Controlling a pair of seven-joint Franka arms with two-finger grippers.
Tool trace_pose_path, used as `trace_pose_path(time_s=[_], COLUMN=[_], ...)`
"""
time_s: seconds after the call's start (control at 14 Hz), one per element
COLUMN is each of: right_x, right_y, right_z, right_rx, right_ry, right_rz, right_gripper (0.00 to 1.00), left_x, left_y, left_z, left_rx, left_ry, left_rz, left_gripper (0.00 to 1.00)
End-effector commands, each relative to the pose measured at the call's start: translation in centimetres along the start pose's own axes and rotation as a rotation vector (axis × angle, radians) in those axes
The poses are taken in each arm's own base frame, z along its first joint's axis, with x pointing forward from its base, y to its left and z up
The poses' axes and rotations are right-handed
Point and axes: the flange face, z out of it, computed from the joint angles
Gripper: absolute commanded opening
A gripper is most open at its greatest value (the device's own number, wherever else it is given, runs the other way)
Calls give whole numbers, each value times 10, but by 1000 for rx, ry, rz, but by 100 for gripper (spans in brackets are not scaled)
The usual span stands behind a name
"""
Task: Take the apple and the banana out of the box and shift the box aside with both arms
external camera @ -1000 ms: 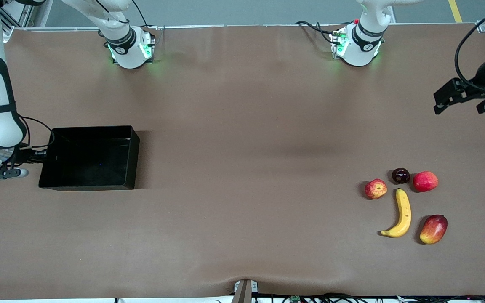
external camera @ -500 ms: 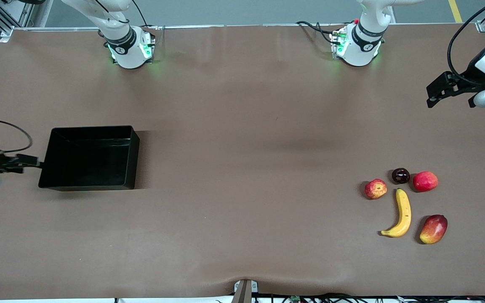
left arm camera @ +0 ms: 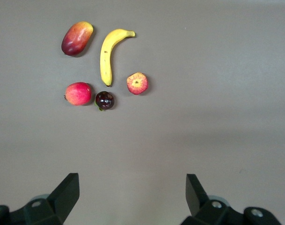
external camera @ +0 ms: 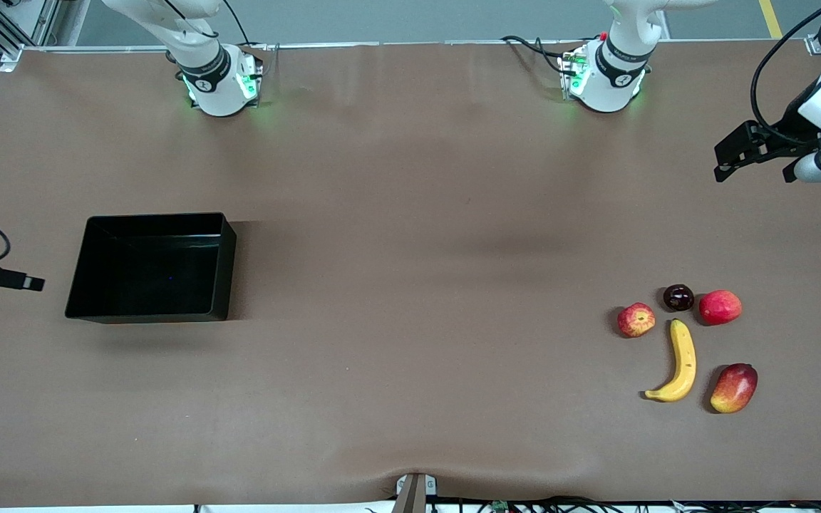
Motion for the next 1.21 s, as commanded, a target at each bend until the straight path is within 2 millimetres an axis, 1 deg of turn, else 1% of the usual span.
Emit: trace_pose_path(time_s=[0.0, 0.07, 0.14, 0.21, 0.36, 0.43, 0.64, 0.71, 0.79, 0.93, 1.0, 1.14], right_x=[-35, -48, -59, -76, -109, -124, -147, -156, -163, -163, -160, -159], right_y=[-73, -95, -110, -114, -115, -110, -103, -99, -90, -84, -83, -89], right_z=[-36, -50, -60, -75, -97, -105, -120, -117, -117, -118, -122, -141], right_rx=[-120, -170, -200, -192, -192, -196, -186, -187, -178, -192, -220, -230], right_ry=[0, 24, 35, 40, 61, 79, 86, 79, 89, 100, 111, 156], right_rz=[2, -24, -48, -57, -74, -77, -77, -74, -64, -72, -62, -69], right_gripper=[100, 100, 100, 100, 100, 100, 100, 100, 100, 100, 100, 100], left_x=[-8, -8, -7, -7, -7, -7, -9, -9, -9, -8, -8, -7], left_y=[0, 0, 0, -1, -1, -1, 0, 0, 0, 1, 4, 5], left_z=[-4, -4, -3, -3, -4, -4, -4, -5, -5, -5, -5, -6], left_rx=[-17, -17, -17, -17, -18, -18, -17, -17, -17, -17, -18, -18], left_ry=[-12, -12, -13, -13, -8, -10, -16, -15, -15, -12, -12, -7], left_rz=[-13, -13, -12, -15, -15, -15, -30, -32, -32, -29, -24, -22], left_gripper=[100, 100, 100, 100, 100, 100, 100, 100, 100, 100, 100, 100])
